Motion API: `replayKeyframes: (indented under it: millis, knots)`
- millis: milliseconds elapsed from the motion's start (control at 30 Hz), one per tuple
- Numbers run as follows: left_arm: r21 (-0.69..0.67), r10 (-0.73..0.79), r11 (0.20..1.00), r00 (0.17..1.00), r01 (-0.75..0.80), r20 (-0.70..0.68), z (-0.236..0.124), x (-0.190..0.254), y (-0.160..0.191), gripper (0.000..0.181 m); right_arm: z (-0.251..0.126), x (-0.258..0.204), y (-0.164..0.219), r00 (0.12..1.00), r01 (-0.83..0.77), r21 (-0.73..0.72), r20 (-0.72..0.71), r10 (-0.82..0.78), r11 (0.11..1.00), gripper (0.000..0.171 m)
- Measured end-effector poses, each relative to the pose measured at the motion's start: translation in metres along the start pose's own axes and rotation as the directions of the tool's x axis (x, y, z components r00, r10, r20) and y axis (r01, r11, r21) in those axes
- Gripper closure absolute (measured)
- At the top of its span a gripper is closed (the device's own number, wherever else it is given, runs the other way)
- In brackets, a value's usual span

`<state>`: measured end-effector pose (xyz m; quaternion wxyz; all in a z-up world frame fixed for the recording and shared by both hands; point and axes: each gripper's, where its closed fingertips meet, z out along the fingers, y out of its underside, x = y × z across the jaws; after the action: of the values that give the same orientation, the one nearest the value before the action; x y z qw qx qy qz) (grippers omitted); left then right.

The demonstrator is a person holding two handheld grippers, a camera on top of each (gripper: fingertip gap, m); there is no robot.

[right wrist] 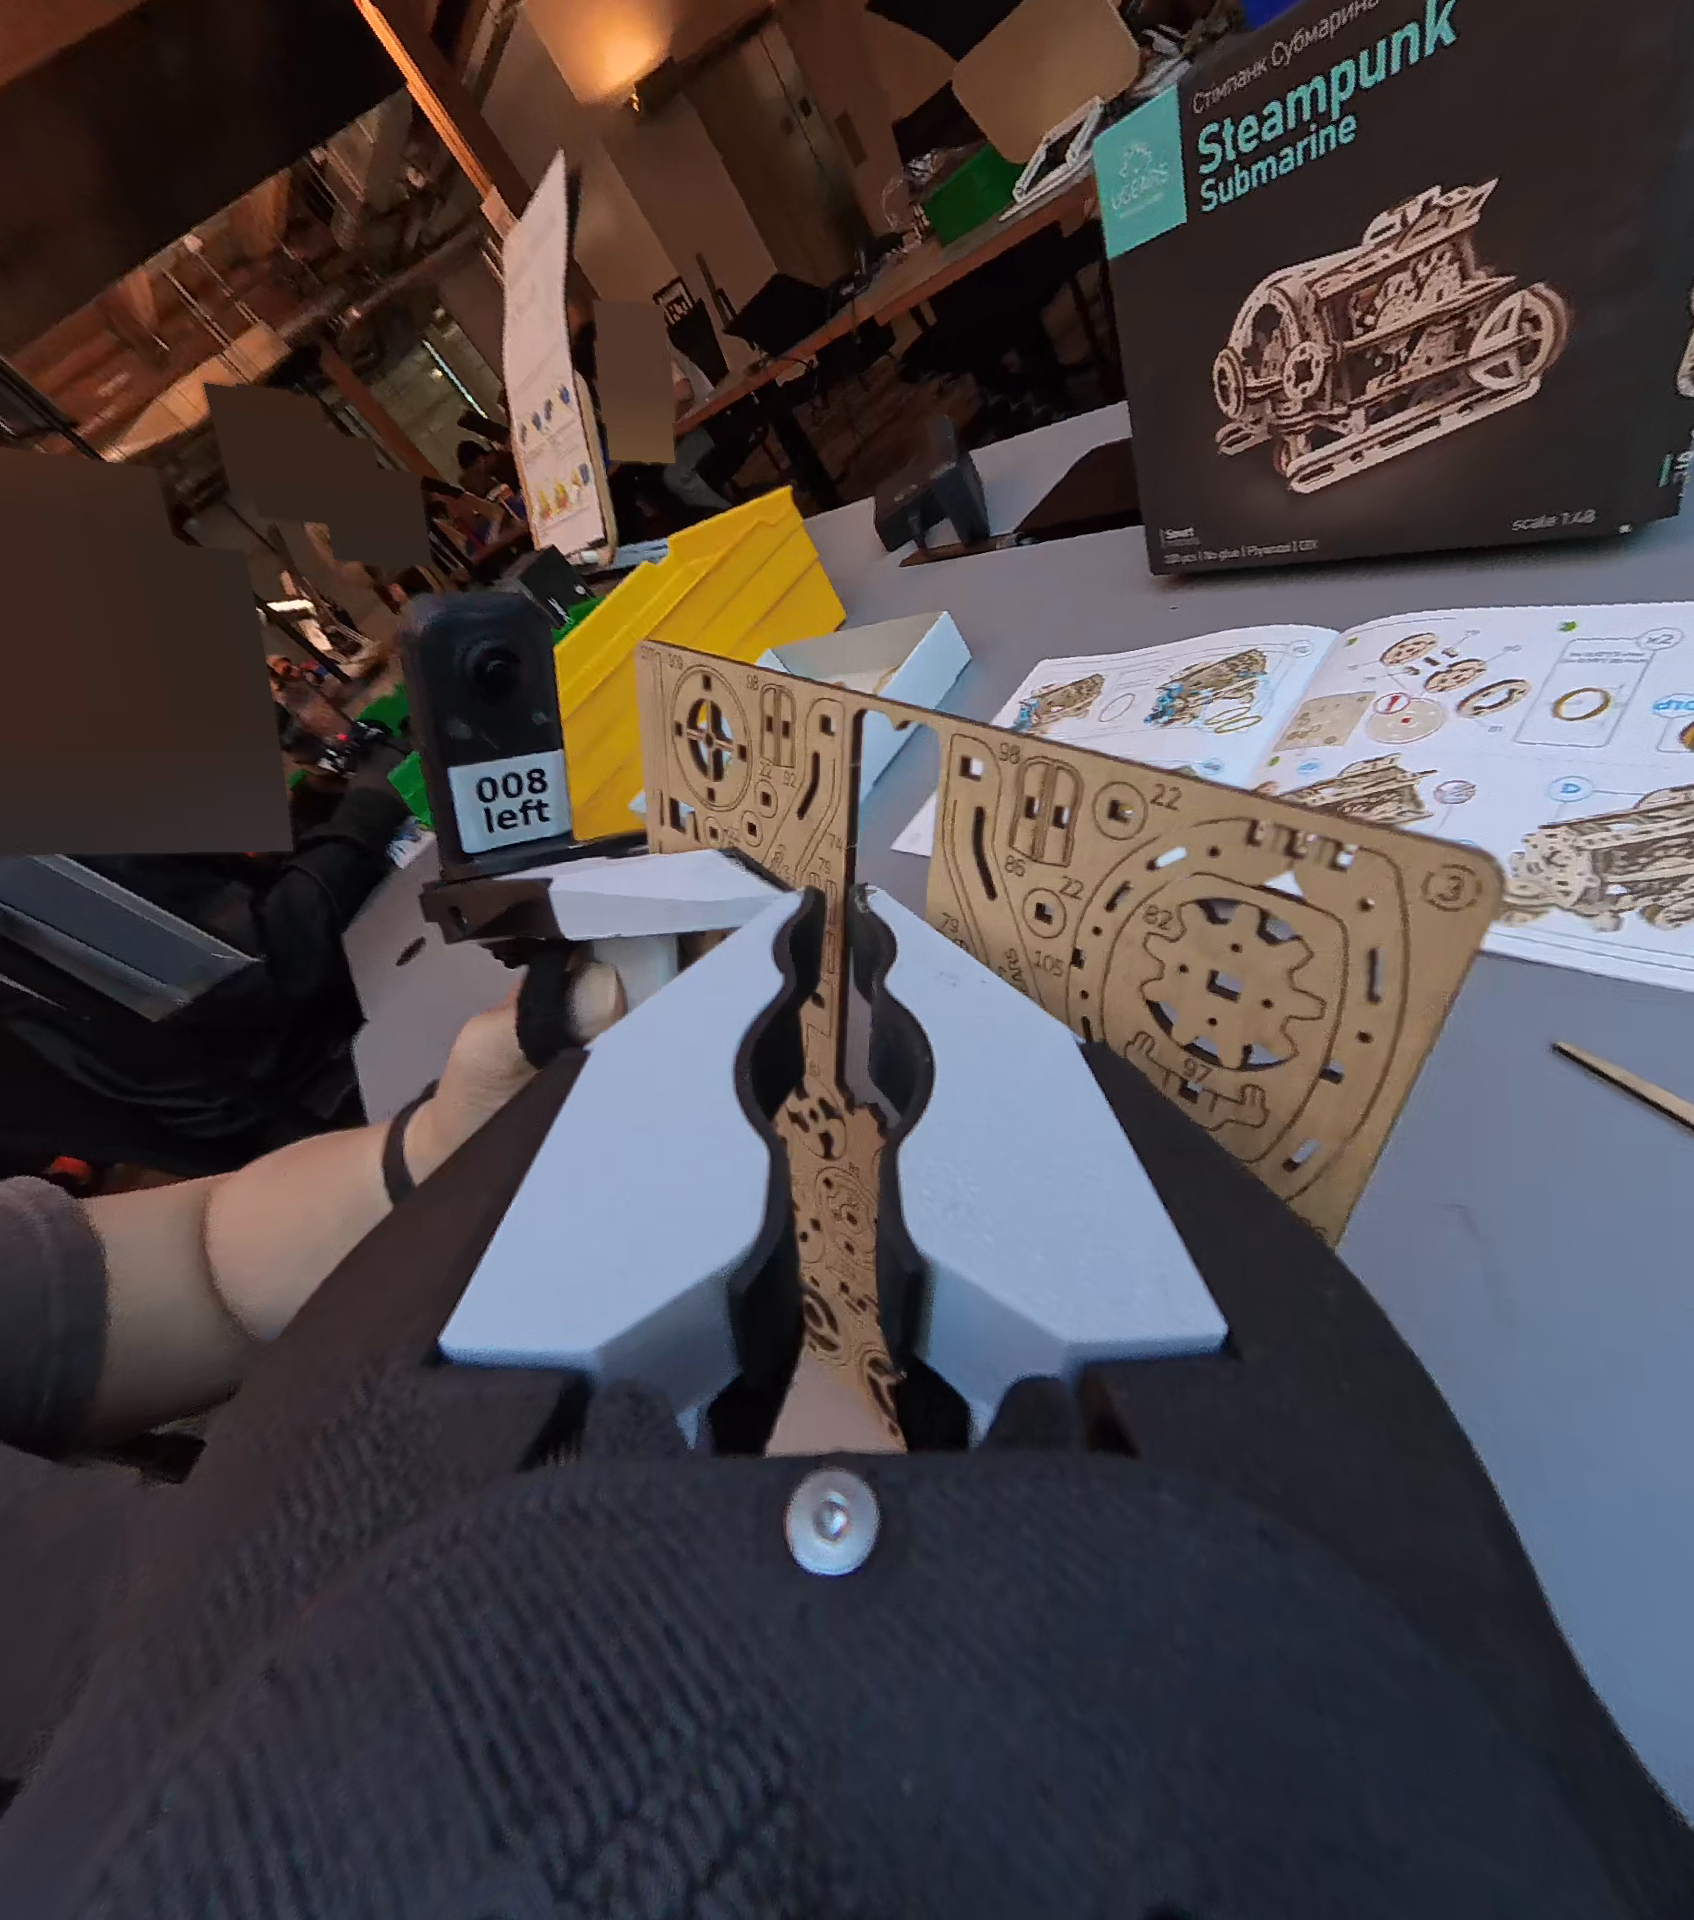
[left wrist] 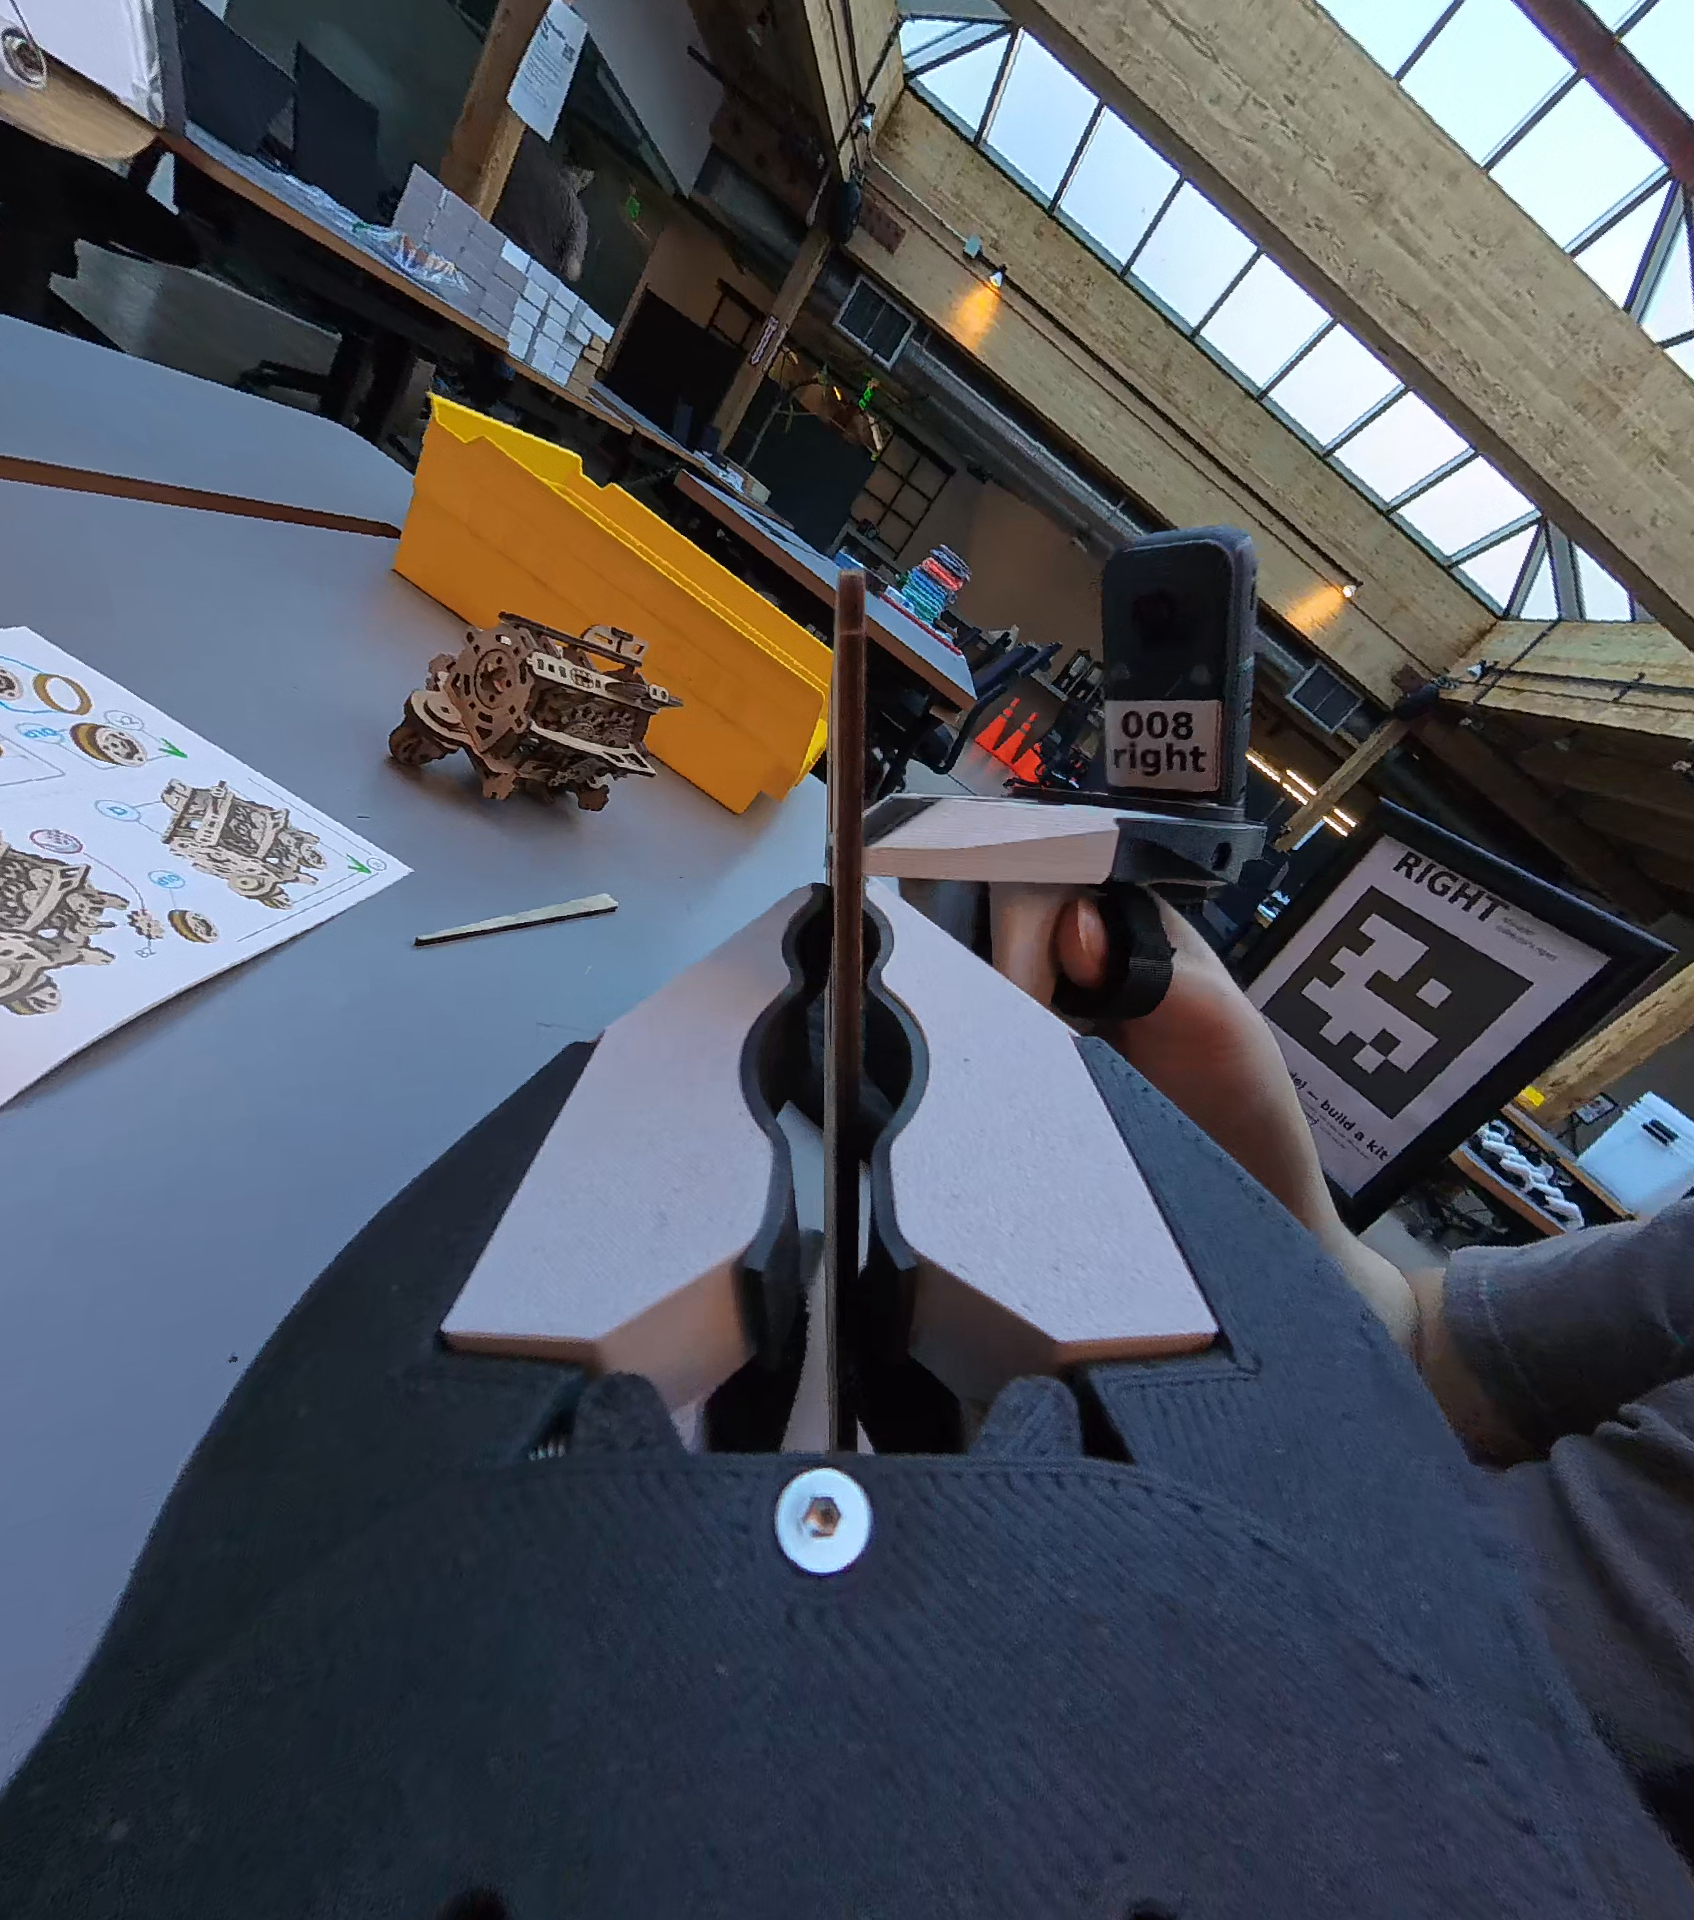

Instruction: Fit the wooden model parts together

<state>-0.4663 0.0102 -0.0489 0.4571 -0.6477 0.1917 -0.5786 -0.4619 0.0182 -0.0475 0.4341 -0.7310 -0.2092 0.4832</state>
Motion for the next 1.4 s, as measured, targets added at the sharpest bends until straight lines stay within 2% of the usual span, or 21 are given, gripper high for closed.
replayKeyframes:
  millis: [133, 500, 600, 700, 833, 1167, 1267, 1400]
  knots:
    - [0.011, 0.023, 1.000, 1.000, -0.023, 0.001, 0.000, 0.003, -0.001, 0.181, -0.001, -0.002, 0.001, 0.992, 0.104, -0.055, -0.063, -0.108, 0.993, 0.166]
    - [0.059, 0.043, 0.997, 0.999, -0.044, 0.013, -0.003, 0.006, -0.007, 0.181, -0.003, -0.004, -0.004, 0.983, 0.138, -0.066, -0.109, -0.145, 0.988, 0.162]
    - [0.072, 0.041, 0.997, 0.999, -0.041, 0.002, -0.004, 0.007, -0.009, 0.181, -0.001, -0.010, -0.003, 0.994, 0.089, -0.063, -0.052, -0.092, 0.994, 0.161]
    - [0.083, 0.045, 0.996, 0.999, -0.044, -0.007, -0.005, 0.009, -0.011, 0.181, -0.001, -0.013, -0.006, 0.998, 0.065, -0.041, -0.019, -0.066, 0.997, 0.162]
    - [0.094, 0.038, 0.995, 0.999, -0.035, -0.021, -0.005, 0.010, -0.012, 0.181, -0.001, -0.014, -0.007, 0.993, 0.105, -0.026, -0.049, -0.107, 0.994, 0.162]
    - [0.123, 0.052, 0.991, 0.998, -0.050, -0.016, -0.007, 0.011, -0.015, 0.181, 0.008, -0.028, -0.009, 0.990, 0.136, 0.052, -0.047, -0.134, 0.989, 0.143]
    - [0.142, 0.062, 0.988, 0.998, -0.059, -0.021, -0.008, 0.014, -0.017, 0.181, 0.011, -0.032, -0.011, 0.984, 0.166, 0.092, -0.075, -0.160, 0.982, 0.141]
    - [0.160, 0.082, 0.984, 0.995, -0.073, -0.050, -0.010, 0.021, -0.021, 0.180, 0.008, -0.041, -0.016, 0.980, 0.197, 0.133, -0.018, -0.196, 0.971, 0.142]
